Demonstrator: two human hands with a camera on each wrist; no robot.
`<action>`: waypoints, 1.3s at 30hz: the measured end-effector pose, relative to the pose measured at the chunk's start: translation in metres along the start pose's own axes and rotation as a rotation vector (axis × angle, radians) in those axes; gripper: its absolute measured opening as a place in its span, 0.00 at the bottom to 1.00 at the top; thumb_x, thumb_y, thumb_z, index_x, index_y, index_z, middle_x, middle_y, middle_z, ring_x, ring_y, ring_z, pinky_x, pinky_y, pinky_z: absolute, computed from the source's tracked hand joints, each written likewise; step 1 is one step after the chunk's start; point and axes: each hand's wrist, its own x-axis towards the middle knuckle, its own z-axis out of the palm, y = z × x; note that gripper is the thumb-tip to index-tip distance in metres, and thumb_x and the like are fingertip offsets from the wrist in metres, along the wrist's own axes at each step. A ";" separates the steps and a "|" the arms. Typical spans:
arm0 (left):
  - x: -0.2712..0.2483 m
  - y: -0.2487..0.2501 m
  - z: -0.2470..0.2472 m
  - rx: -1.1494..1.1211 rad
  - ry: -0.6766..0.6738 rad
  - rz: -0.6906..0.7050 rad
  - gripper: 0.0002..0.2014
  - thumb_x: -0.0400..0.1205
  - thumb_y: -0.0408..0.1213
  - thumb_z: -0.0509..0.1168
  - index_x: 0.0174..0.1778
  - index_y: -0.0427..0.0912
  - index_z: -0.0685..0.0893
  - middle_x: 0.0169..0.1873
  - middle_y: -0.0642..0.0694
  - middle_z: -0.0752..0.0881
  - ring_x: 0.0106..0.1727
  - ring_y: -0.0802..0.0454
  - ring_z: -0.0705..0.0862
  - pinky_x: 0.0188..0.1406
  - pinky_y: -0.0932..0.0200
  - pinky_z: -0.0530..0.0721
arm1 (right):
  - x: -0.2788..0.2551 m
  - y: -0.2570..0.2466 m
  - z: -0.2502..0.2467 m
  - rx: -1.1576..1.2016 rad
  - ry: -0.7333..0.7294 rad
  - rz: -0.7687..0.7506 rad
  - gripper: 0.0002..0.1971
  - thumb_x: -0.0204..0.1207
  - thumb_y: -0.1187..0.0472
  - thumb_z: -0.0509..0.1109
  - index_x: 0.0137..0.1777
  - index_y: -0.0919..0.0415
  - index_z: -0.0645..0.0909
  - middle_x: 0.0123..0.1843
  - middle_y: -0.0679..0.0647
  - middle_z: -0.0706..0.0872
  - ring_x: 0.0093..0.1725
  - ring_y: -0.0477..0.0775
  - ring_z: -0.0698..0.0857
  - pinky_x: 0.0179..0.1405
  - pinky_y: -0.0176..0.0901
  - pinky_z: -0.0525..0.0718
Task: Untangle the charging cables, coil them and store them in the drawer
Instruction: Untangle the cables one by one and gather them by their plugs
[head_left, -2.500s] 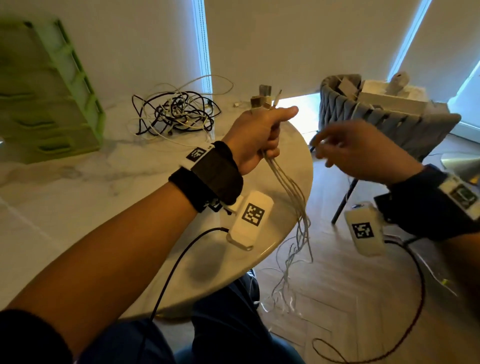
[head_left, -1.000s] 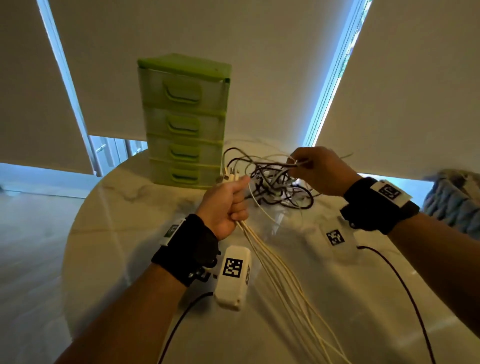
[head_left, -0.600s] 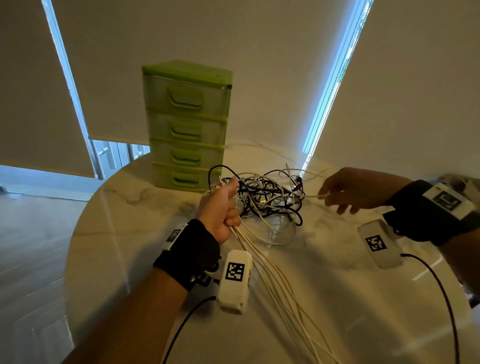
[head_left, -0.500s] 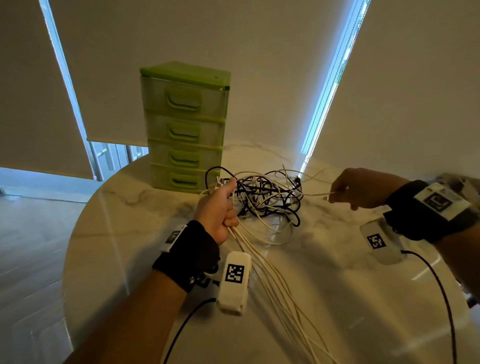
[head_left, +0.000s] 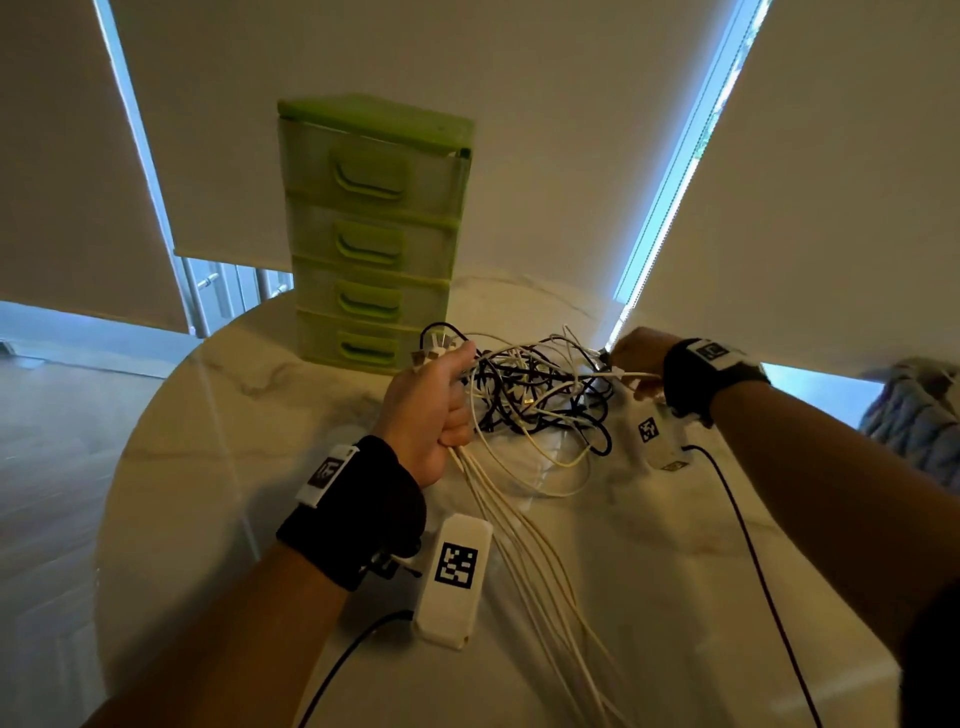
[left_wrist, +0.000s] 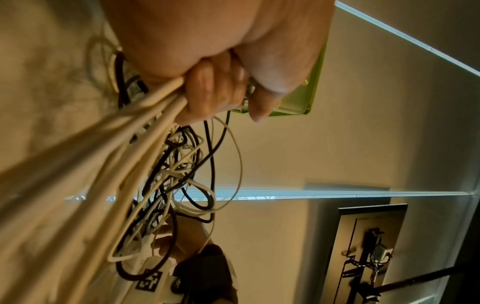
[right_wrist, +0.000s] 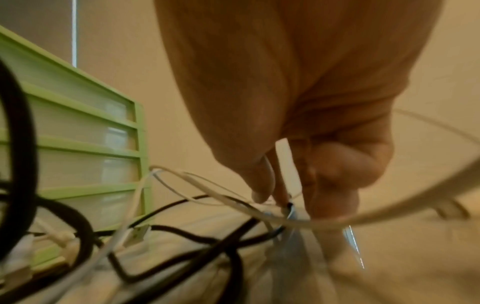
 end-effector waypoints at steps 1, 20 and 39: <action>0.001 0.000 0.000 0.005 -0.004 0.001 0.21 0.84 0.43 0.64 0.26 0.51 0.66 0.16 0.54 0.56 0.14 0.58 0.54 0.13 0.68 0.52 | 0.008 0.000 0.007 0.005 -0.006 0.016 0.15 0.81 0.64 0.66 0.64 0.70 0.80 0.55 0.67 0.86 0.44 0.59 0.84 0.33 0.46 0.84; -0.002 -0.003 0.002 0.057 0.023 0.028 0.20 0.84 0.42 0.65 0.26 0.51 0.68 0.15 0.55 0.58 0.13 0.59 0.55 0.14 0.69 0.52 | -0.021 0.020 0.004 -0.148 0.044 0.143 0.07 0.77 0.61 0.67 0.45 0.65 0.83 0.45 0.62 0.88 0.38 0.59 0.86 0.32 0.46 0.85; -0.011 -0.003 0.002 0.113 -0.005 0.092 0.23 0.84 0.42 0.66 0.25 0.51 0.63 0.16 0.53 0.57 0.14 0.58 0.55 0.16 0.67 0.52 | -0.016 0.046 0.001 0.101 0.215 0.170 0.09 0.74 0.64 0.75 0.49 0.70 0.86 0.47 0.64 0.89 0.44 0.59 0.86 0.45 0.49 0.88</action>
